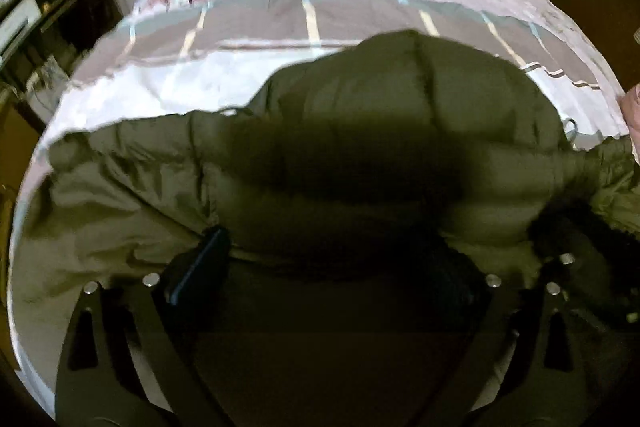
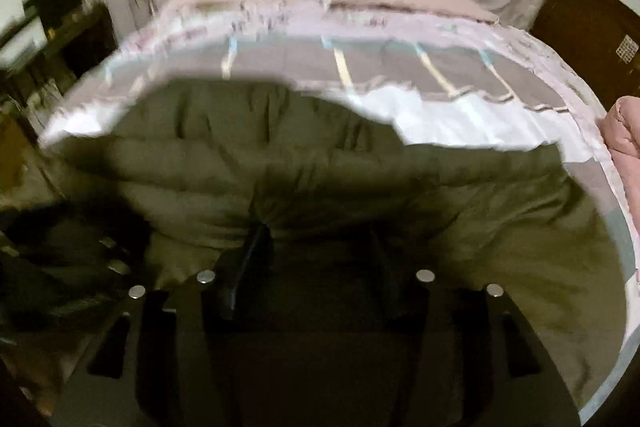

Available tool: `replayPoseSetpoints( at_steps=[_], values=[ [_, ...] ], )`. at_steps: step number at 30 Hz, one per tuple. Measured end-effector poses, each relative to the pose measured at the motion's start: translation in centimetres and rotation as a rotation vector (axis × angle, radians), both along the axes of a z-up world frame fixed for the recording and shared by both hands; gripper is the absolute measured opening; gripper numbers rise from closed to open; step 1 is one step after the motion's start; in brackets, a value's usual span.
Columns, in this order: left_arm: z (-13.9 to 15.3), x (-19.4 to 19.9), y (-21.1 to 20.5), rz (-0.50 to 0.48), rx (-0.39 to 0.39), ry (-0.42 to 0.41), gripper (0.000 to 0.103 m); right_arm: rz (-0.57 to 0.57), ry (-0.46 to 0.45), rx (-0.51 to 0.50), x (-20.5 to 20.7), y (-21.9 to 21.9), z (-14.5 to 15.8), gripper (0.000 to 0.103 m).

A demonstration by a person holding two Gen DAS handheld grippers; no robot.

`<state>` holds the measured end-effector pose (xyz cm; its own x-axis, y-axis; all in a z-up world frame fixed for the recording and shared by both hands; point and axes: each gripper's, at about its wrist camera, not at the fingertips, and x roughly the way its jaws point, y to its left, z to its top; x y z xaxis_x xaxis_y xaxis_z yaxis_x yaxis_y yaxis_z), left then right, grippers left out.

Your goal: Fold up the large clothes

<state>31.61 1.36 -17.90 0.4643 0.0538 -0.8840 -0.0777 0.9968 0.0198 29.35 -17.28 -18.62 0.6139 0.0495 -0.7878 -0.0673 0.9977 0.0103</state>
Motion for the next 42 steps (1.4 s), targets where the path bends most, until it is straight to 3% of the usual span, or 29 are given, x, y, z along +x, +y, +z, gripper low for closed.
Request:
replayPoseSetpoints(
  at_steps=[3,5,6,7,9,10,12,14,17,19,21,24,26,28,29,32,33,35,38,40,42],
  values=[
    [-0.2,-0.2,-0.4,-0.009,0.026,-0.021,0.099,0.009,0.013,0.007,0.4,-0.2,-0.2,0.058],
    [0.7,-0.8,-0.4,-0.019,0.025,-0.069,0.098,-0.004,-0.016,0.066,-0.3,-1.5,0.7,0.061],
    [1.3,-1.2,-0.4,-0.024,0.037,-0.093,0.098,-0.035,-0.044,0.087,-0.8,-2.4,1.4,0.063],
    [2.1,-1.6,-0.4,-0.009,0.063,-0.119,0.098,-0.066,-0.068,0.091,-1.4,-2.9,2.0,0.072],
    [3.4,-2.4,-0.1,0.000,0.083,-0.186,0.098,-0.147,-0.130,0.087,-2.2,-5.1,3.1,0.078],
    [3.7,-2.6,0.1,0.005,0.081,-0.202,0.098,-0.192,-0.117,0.087,-1.9,-6.5,3.0,0.079],
    [2.6,-1.9,0.9,0.005,0.044,-0.137,0.095,-0.254,-0.043,0.060,-1.1,-8.6,1.5,0.079],
    [1.0,-1.2,1.9,0.013,-0.021,-0.084,0.096,-0.235,-0.022,0.035,-0.7,-9.4,-0.3,0.079],
    [0.1,-0.5,1.6,-0.003,-0.008,-0.045,0.099,-0.201,-0.011,-0.060,-0.4,-7.9,-1.5,0.080],
    [0.1,-0.3,2.0,0.015,-0.033,-0.037,0.100,-0.203,-0.012,-0.072,-0.7,-7.6,-1.4,0.080],
    [1.0,-1.2,2.8,0.034,-0.069,-0.106,0.099,-0.234,-0.046,-0.040,-1.6,-8.6,-0.4,0.079],
    [2.6,-3.2,4.1,0.085,-0.009,-0.229,0.099,-0.415,-0.184,-0.060,-4.4,-11.2,2.1,0.079],
    [3.2,-4.2,4.8,0.126,0.036,-0.286,0.100,-0.443,-0.154,-0.062,-4.7,-12.7,1.7,0.081],
    [1.7,-3.4,5.4,0.126,0.070,-0.202,0.101,-0.376,-0.003,-0.117,-3.2,-13.0,-1.0,0.086],
    [0.4,-2.7,5.8,0.107,0.030,-0.131,0.101,-0.342,-0.005,-0.137,-3.4,-12.8,-1.6,0.086],
    [1.6,-3.2,6.6,0.136,-0.026,-0.163,0.096,-0.332,-0.058,-0.103,-4.7,-12.5,1.3,0.086],
    [3.3,-4.0,6.1,0.111,-0.005,-0.222,0.093,-0.326,-0.107,-0.077,-5.6,-12.3,3.1,0.086],
    [6.4,-5.5,4.7,0.055,0.073,-0.341,0.096,-0.296,-0.230,-0.039,-8.2,-11.1,7.5,0.087],
    [12.6,-9.5,1.6,-0.006,0.233,-0.521,0.100,-0.238,-0.333,-0.073,-12.4,-8.0,12.9,0.098],
    [15.1,-11.8,0.5,-0.020,0.223,-0.553,0.101,-0.238,-0.366,-0.104,-15.9,-6.1,15.5,0.098],
    [17.5,-15.3,-0.3,-0.053,0.186,-0.561,0.101,-0.247,-0.382,-0.069,-19.1,-5.5,16.9,0.101]
  ],
)
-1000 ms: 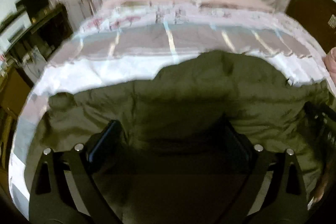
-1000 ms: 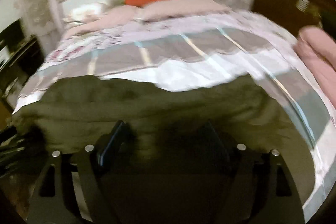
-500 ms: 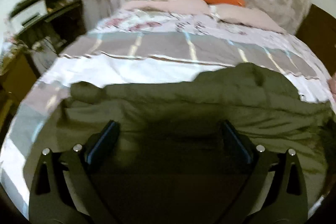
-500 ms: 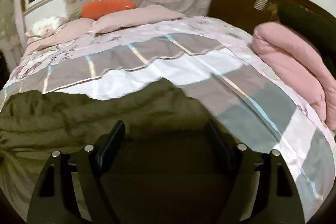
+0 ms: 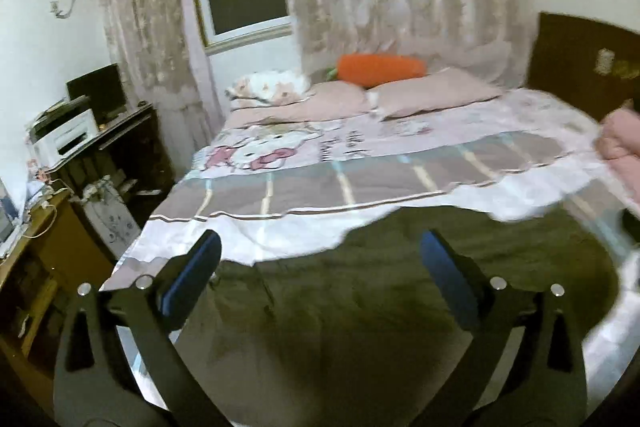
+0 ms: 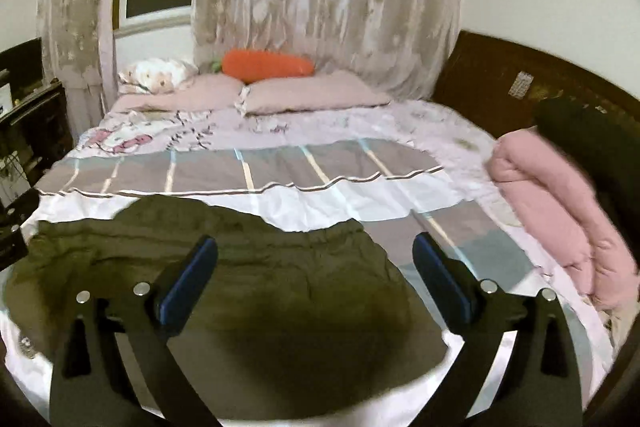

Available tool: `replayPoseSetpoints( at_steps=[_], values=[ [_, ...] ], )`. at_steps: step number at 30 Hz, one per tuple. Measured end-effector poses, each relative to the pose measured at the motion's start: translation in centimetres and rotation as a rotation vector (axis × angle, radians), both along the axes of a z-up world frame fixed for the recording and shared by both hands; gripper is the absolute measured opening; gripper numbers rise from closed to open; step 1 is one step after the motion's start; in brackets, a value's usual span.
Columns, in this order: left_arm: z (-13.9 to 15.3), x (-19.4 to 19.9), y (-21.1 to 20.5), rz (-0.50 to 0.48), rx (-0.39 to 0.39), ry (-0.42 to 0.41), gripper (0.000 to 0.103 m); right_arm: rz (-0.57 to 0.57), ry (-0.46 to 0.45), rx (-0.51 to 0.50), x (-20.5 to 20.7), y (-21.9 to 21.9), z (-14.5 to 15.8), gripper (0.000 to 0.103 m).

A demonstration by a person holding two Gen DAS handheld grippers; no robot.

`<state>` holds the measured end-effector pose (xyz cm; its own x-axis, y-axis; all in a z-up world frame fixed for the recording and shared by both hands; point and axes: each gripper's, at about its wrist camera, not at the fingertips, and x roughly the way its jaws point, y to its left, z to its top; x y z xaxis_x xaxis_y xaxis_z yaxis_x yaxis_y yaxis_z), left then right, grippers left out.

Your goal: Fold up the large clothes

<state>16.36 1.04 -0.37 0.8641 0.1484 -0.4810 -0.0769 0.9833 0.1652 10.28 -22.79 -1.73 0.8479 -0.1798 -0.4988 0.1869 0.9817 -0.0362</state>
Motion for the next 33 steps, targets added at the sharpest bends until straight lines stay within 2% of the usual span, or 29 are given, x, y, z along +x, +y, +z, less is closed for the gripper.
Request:
replayPoseSetpoints(
  at_steps=[4,9,11,14,15,17,20,22,33],
  values=[
    [3.0,-7.3,-0.9,-0.035,-0.014,-0.054,0.101,0.017,-0.023,0.096,-6.2,0.8,0.6,0.102],
    [5.6,-14.1,-1.6,-0.036,-0.078,-0.074,0.101,0.010,0.009,0.055,-10.1,1.6,0.6,0.102],
    [5.7,-16.5,-1.7,-0.032,-0.112,-0.057,0.101,-0.009,-0.002,0.093,-11.9,1.2,0.6,0.102],
    [3.8,-19.6,-1.3,-0.060,-0.238,0.003,0.101,0.008,0.021,0.111,-12.7,1.5,-0.2,0.102],
    [3.0,-19.7,-1.4,-0.067,-0.263,0.034,0.101,0.020,0.032,0.095,-12.5,1.8,-0.5,0.102],
    [1.8,-19.0,-2.1,-0.080,-0.255,0.081,0.101,0.040,0.066,0.046,-12.0,2.5,-1.5,0.102],
    [0.8,-18.9,-4.1,-0.045,-0.094,0.068,0.101,0.050,0.103,0.041,-11.5,2.6,-2.5,0.102],
    [0.7,-19.1,-4.5,-0.046,-0.068,0.059,0.101,0.050,0.103,0.048,-11.5,2.7,-2.6,0.102],
    [1.1,-19.4,-3.4,-0.048,-0.137,0.044,0.101,0.072,0.039,-0.020,-12.5,4.2,-2.0,0.102]
  ],
)
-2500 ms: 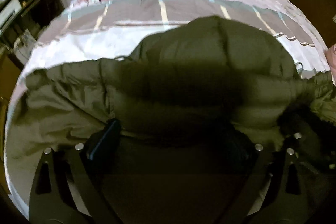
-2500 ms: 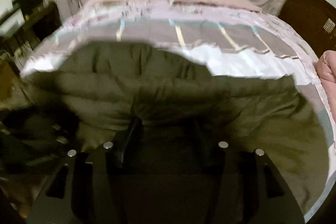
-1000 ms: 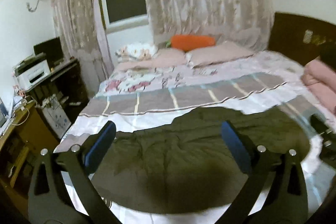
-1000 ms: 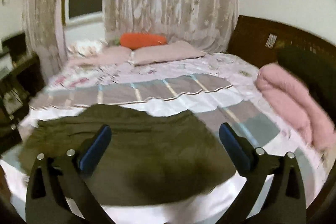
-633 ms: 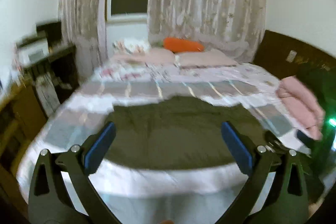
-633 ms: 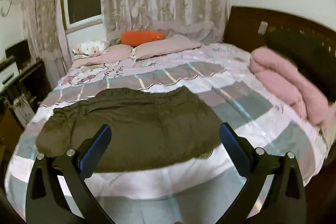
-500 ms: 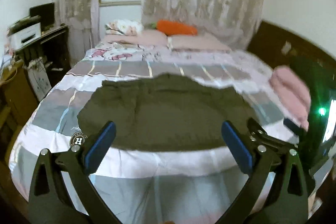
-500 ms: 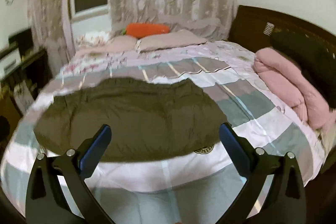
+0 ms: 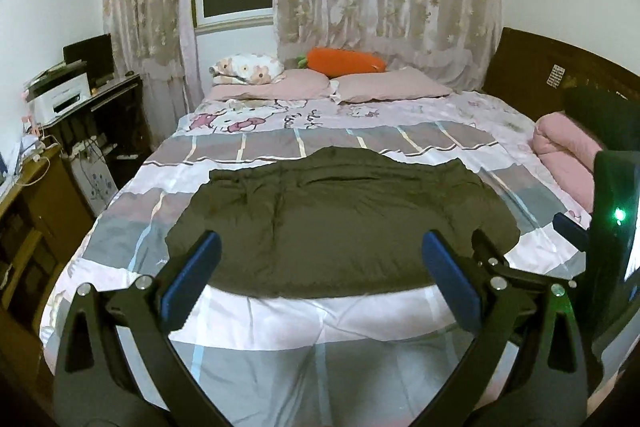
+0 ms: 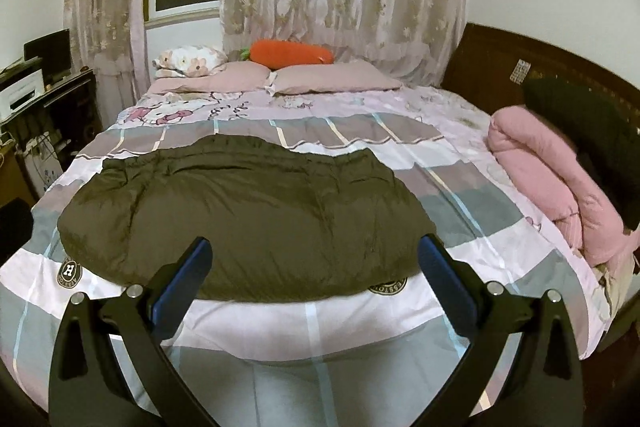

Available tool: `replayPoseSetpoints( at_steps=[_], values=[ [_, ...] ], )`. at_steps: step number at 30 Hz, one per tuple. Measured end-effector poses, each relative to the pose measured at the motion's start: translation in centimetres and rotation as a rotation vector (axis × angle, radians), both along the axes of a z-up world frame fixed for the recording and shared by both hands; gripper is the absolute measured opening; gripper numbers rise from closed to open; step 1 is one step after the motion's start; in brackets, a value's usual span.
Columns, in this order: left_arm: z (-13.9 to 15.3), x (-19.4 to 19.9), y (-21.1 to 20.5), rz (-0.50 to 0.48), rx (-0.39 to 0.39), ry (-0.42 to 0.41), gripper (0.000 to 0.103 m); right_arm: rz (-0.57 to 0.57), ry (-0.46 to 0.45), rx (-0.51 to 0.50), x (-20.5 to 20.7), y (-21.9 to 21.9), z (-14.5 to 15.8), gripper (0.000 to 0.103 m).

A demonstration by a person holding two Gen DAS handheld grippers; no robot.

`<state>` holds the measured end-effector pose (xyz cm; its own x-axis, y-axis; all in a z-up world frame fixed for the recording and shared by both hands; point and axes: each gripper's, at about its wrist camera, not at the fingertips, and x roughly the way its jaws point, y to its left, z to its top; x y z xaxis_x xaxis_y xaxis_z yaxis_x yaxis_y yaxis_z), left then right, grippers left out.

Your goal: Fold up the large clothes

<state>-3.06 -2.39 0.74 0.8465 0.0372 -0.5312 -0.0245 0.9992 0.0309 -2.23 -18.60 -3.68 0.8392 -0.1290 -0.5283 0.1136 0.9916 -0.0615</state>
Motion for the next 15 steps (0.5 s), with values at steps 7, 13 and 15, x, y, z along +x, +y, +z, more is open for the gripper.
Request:
replayPoseSetpoints(
  at_steps=[7,13,15],
  values=[
    [-0.1,0.1,0.2,0.001,0.000,0.005,0.101,0.024,-0.025,-0.043,-0.5,1.6,0.0,0.102],
    [-0.4,0.3,0.7,0.004,-0.006,0.020,0.101,0.027,-0.028,-0.035,-0.6,1.8,0.1,0.102],
    [-0.4,0.3,0.7,0.004,-0.005,0.020,0.101,0.030,-0.028,-0.036,-0.6,1.7,0.1,0.102]
  ],
)
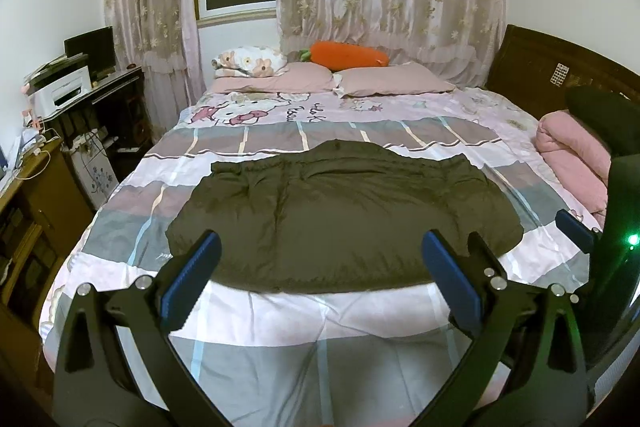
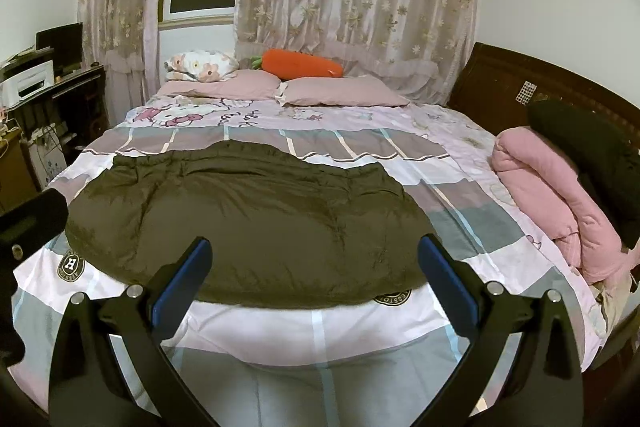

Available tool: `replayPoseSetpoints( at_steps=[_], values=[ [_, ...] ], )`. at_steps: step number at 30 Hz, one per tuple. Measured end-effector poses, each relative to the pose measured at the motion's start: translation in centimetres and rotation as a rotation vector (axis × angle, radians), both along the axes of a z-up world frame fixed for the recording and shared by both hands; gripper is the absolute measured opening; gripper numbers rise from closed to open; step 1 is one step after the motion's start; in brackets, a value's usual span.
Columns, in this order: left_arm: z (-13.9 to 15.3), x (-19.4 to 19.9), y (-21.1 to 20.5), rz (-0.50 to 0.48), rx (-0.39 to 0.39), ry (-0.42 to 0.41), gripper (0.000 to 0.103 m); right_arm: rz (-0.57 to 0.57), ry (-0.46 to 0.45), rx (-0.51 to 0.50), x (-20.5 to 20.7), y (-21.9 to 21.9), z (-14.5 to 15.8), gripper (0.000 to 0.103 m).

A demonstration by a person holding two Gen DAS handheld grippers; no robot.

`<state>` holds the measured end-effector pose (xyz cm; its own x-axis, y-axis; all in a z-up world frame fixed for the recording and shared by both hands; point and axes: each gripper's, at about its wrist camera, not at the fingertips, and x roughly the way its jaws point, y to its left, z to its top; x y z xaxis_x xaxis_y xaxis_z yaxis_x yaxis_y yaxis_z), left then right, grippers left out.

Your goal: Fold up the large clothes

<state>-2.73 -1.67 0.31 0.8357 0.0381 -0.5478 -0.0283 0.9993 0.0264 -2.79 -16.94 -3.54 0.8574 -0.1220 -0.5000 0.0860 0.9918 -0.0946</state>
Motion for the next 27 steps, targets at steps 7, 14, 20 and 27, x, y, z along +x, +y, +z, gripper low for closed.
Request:
replayPoseSetpoints(
  at_steps=[7,14,20,27],
  values=[
    [-0.02,0.03,0.02,0.000,0.000,0.001,0.101,0.002,0.000,0.001,0.01,-0.03,0.00,0.102],
    [-0.04,0.07,0.06,0.001,-0.001,0.001,0.101,0.001,-0.002,-0.003,0.01,0.13,-0.05,0.102],
    [-0.02,0.03,0.31,-0.002,0.001,0.001,0.101,-0.001,-0.005,-0.005,0.10,0.32,0.32,0.102],
    [-0.04,0.01,0.53,0.002,0.002,0.003,0.101,-0.004,-0.004,-0.007,0.14,0.73,0.52,0.102]
  ],
)
